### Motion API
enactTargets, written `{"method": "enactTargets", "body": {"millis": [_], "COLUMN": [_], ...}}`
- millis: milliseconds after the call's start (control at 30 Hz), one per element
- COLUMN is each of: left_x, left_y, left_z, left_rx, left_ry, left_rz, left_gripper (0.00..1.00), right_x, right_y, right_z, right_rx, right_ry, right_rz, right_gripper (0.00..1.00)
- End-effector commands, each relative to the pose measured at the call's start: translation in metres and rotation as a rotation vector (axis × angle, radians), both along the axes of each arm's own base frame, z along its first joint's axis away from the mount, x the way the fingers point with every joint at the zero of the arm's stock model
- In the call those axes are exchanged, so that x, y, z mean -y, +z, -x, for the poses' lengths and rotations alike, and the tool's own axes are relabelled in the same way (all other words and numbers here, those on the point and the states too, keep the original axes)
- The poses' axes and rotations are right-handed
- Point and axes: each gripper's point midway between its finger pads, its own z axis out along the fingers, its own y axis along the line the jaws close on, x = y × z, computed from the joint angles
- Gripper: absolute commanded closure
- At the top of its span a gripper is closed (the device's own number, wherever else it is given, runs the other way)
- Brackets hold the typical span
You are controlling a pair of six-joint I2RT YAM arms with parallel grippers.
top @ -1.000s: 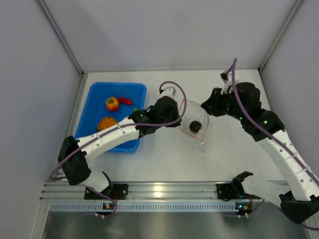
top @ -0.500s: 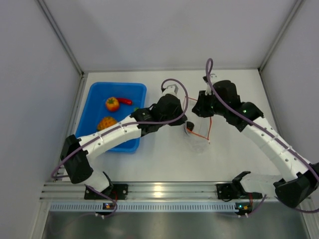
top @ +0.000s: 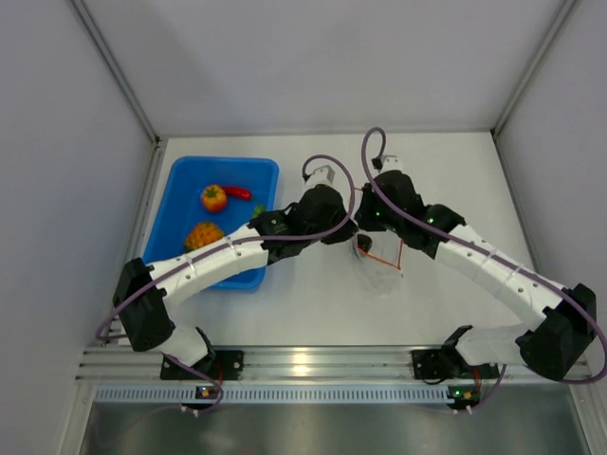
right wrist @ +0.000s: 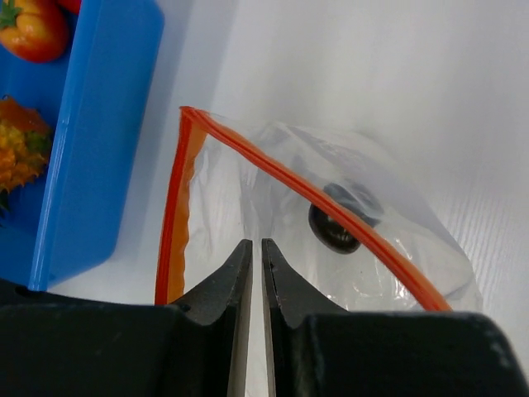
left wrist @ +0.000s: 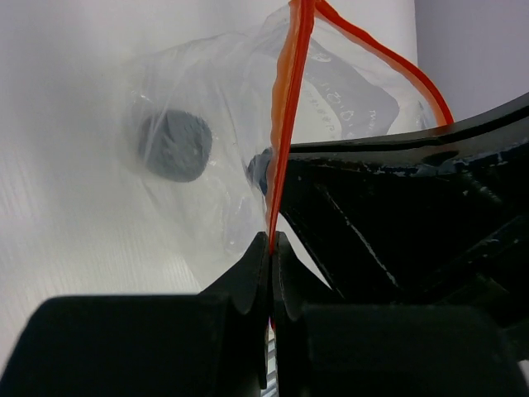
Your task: Open the zip-top bag and remove the fake food
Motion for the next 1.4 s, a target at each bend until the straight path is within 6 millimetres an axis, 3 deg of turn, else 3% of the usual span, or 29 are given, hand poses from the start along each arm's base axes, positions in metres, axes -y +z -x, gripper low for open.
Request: {"method": "enactTargets", "body": {"millis": [0, 467, 633, 867, 1100, 1367], "left_x": [0.001, 0.007, -0.004, -0.019, -0.019, -0.027], "left_y": [0.031, 0.032, 0.030, 0.031, 0.016, -0.011], "left_z": [0.000, 0.013, 0.011, 0.009, 0.009, 0.007], "left_rx": [0.039, 0.007, 0.017, 0.050, 0.037, 0.024], "left_ry": [0.045, 0.000, 0.034, 0.077, 0.067, 0.080], "left_rz": [0.126, 0.199, 0.192, 0.182, 0.146, 0.080], "left_gripper": [1.00, 1.00, 1.00, 1.00, 1.00, 1.00], "right_x": [-0.010, -0.014, -0.015, -0.017, -0.012, -0.030], "right_y": [0.010, -0.052, -0.080, -0.104, -0.125, -0.132], "right_z": [-0.016, -0.035, -0.036, -0.039, -0.041, -0.024], "right_rx": [0.092, 0.091, 0.053, 0.042, 0.000, -0.052], "right_ry": [-0.104, -0.221, -0.199, -0.149, -0.135, -0.018], "right_rz": [-0.073, -0.089, -0.022, 0.051, 0.133, 0.057], "right_gripper": [0.91, 0.89, 0.89, 0.83, 0.81, 0.77]}}
